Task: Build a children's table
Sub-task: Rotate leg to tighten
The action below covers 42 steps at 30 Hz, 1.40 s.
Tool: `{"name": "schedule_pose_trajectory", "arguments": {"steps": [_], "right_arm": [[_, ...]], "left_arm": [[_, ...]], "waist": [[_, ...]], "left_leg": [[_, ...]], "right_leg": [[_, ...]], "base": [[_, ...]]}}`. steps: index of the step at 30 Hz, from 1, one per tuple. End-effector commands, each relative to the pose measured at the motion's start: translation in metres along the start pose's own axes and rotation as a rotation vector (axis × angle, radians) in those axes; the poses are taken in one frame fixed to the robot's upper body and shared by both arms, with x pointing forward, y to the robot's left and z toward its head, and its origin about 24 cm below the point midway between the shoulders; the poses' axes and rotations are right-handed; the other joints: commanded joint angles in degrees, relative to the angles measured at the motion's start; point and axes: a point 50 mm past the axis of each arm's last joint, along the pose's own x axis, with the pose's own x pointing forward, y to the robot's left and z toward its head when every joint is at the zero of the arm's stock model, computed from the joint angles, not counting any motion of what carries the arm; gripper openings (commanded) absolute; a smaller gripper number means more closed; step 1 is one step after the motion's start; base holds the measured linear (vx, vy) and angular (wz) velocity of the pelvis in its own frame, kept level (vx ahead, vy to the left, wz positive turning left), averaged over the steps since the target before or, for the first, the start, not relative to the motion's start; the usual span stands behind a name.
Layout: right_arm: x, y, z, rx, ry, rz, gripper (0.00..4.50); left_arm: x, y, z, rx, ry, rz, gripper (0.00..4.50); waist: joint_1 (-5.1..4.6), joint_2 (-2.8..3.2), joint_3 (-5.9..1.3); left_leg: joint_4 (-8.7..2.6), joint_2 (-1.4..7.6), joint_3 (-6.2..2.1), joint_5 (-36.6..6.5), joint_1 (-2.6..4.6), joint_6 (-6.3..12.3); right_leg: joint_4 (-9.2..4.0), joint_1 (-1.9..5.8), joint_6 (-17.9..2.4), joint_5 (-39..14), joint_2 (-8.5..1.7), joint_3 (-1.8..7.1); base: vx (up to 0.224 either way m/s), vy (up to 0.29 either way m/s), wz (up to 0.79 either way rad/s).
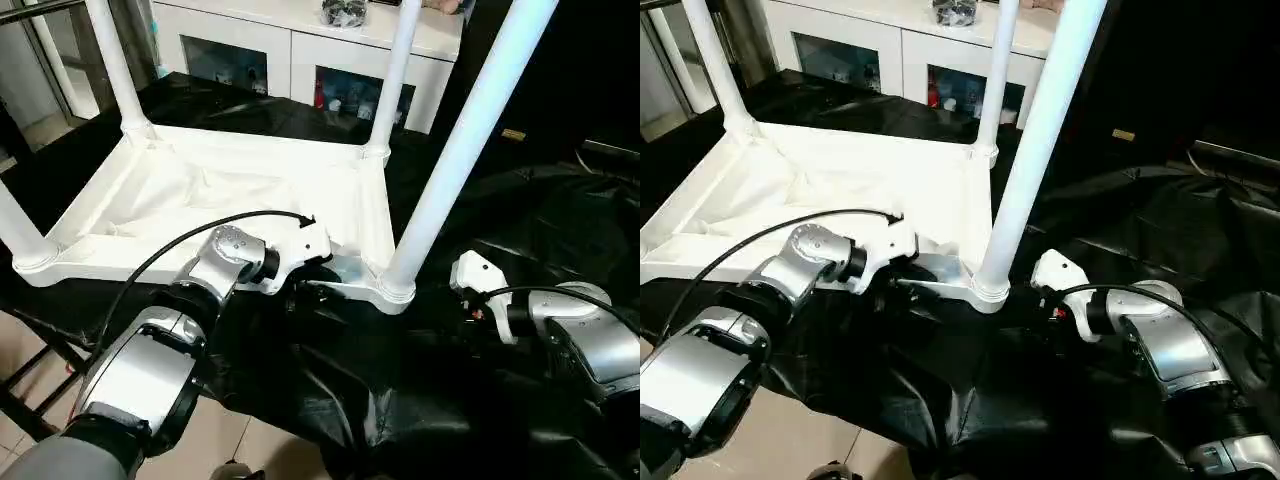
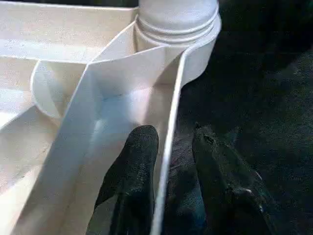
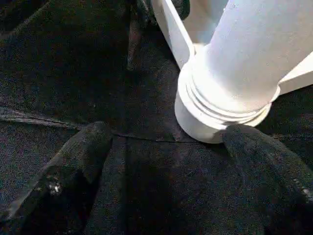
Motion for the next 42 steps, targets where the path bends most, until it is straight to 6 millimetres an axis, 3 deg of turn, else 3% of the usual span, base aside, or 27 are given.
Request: {"name": "schedule_pose_trajectory", "arguments": {"steps": [1,14,15,17,20,28,31,32,34,35,36,37,38,39,41,42], "right_arm": [[-0.004,-0.001,-0.001,-0.017,0.02,-0.012,4.17],[-0.004,-0.004,-0.001,0.006,-0.012,-0.03,4.17],[-0.003,-0.006,-0.001,0.014,-0.027,-0.044,4.5],[-0.003,-0.007,0.0,0.018,-0.04,-0.058,4.5],[0.005,-0.009,0.001,0.009,-0.096,-0.124,4.5],[0.027,-0.01,0.012,0.06,-0.215,-0.167,4.5],[0.034,-0.008,0.013,0.04,-0.224,-0.148,4.5],[0.036,-0.007,0.014,0.033,-0.23,-0.14,4.5],[0.039,-0.006,0.015,0.034,-0.245,-0.125,4.5],[0.039,-0.006,0.016,0.035,-0.248,-0.122,4.32],[0.04,-0.006,0.016,0.035,-0.249,-0.12,4.21],[0.041,-0.006,0.017,0.036,-0.253,-0.107,4.21],[0.043,-0.005,0.018,0.034,-0.256,-0.098,4.05],[0.045,-0.006,0.02,0.029,-0.258,-0.092,3.95],[0.049,-0.007,0.022,0.036,-0.272,-0.087,3.87],[0.049,-0.007,0.023,0.04,-0.276,-0.085,3.81]], "left_arm": [[0.0,0.001,0.0,0.005,0.025,0.006,1.1],[-0.005,-0.001,-0.001,-0.08,0.041,-0.119,0.18],[-0.005,-0.002,-0.003,-0.085,0.051,-0.129,0.04],[-0.006,-0.003,-0.006,-0.091,0.061,-0.133,0.01],[-0.01,-0.01,-0.026,-0.109,0.131,-0.144,0.01],[-0.02,-0.009,-0.035,-0.132,0.085,-0.065,0.01],[-0.024,-0.013,-0.04,-0.137,0.063,-0.062,0.01],[-0.025,-0.015,-0.042,-0.14,0.056,-0.056,0.01],[-0.028,-0.018,-0.045,-0.144,0.04,-0.049,0.01],[-0.028,-0.018,-0.045,-0.144,0.037,-0.049,0.0],[-0.028,-0.019,-0.045,-0.145,0.036,-0.048,0.0],[-0.03,-0.02,-0.047,-0.149,0.028,-0.047,0.0],[-0.031,-0.022,-0.048,-0.152,0.023,-0.046,0.0],[-0.032,-0.024,-0.049,-0.152,0.019,-0.048,0.0],[-0.034,-0.026,-0.05,-0.145,0.011,-0.051,0.0],[-0.034,-0.027,-0.049,-0.144,0.01,-0.052,0.0]], "waist": [[0.23,-0.09,-3.9],[0.22,0.11,-3.96],[0.21,0.08,-3.97],[0.13,0.09,-3.9],[-0.07,0.01,-3.84],[-0.79,-0.14,-3.6],[-1.2,-0.19,-3.6],[-1.52,-0.71,-3.64],[-1.83,-0.44,-3.56],[-2.01,-0.67,-3.49],[-2.18,-0.53,-3.49],[-2.29,-0.95,-3.49],[-2.44,-0.74,-3.42],[-2.77,-1.34,-3.5],[-2.88,-1.05,-3.52],[-2.94,-0.82,-3.48]], "left_leg": [[-3.15,0.03,0.32,-9.3,0.14,2.94],[-3.07,0.01,0.41,-8.06,0.09,3.23],[-3.06,0.03,0.36,-8.16,0.08,3.22],[-3.1,-0.01,0.4,-9.05,0.12,3.19],[-3.27,0.08,0.29,-9.52,0.03,2.71],[-3.77,0.19,0.31,-11.88,0.31,1.73],[-3.9,0.34,0.14,-11.47,-0.02,1.65],[-3.78,0.2,0.36,-11.21,0.07,1.93],[-3.85,0.16,0.31,-10.58,-0.13,2.16],[-3.82,0.14,0.36,-10.7,-0.11,2.37],[-3.87,0.11,0.38,-10.64,-0.05,2.43],[-3.85,0.17,0.4,-10.52,-0.1,2.51],[-3.9,0.16,0.37,-10.58,-0.09,2.59],[-3.86,0.17,0.36,-10.33,-0.32,2.7],[-3.91,0.13,0.3,-9.81,-0.42,2.63],[-3.84,0.21,0.46,-9.67,-0.11,2.74]], "right_leg": [[-4.08,3.85,-13.54,-1.46,-3.21,2.18],[-3.79,3.95,-15.09,1.62,-3.15,2.16],[-3.71,4.0,-15.32,2.1,-3.17,2.15],[-3.93,3.94,-15.23,0.68,-3.25,2.14],[-3.99,3.91,-14.86,-1.05,-3.45,2.14],[-4.68,3.5,-12.94,-8.31,-3.46,2.17],[-4.4,3.65,-12.95,-7.97,-3.71,2.2],[-4.59,3.5,-12.68,-8.07,-3.5,2.2],[-4.54,3.51,-12.6,-8.42,-3.57,2.21],[-4.59,3.47,-12.33,-9.12,-3.5,2.22],[-4.71,3.41,-11.93,-9.85,-3.45,2.24],[-4.65,3.44,-11.87,-9.88,-3.48,2.25],[-4.72,3.35,-11.63,-10.57,-3.5,2.25],[-4.67,3.45,-11.46,-10.88,-3.54,2.21],[-4.6,3.43,-11.33,-11.33,-3.59,2.16],[-4.63,3.06,-11.52,-10.35,-3.46,2.28]], "base": [[0.0,0.0,0.0],[0.0,0.0,0.0],[0.0,0.0,0.0],[0.0,0.0,0.0],[0.0,0.0,0.0],[0.0,0.0,0.0],[0.0,0.0,0.0],[0.0,0.0,0.0],[0.0,0.0,0.0],[0.0,0.0,0.0],[0.0,0.0,0.0],[0.0,0.0,0.0],[0.0,0.0,0.0],[0.0,0.0,0.0],[0.0,0.0,0.0],[0.0,0.0,0.0]]}}
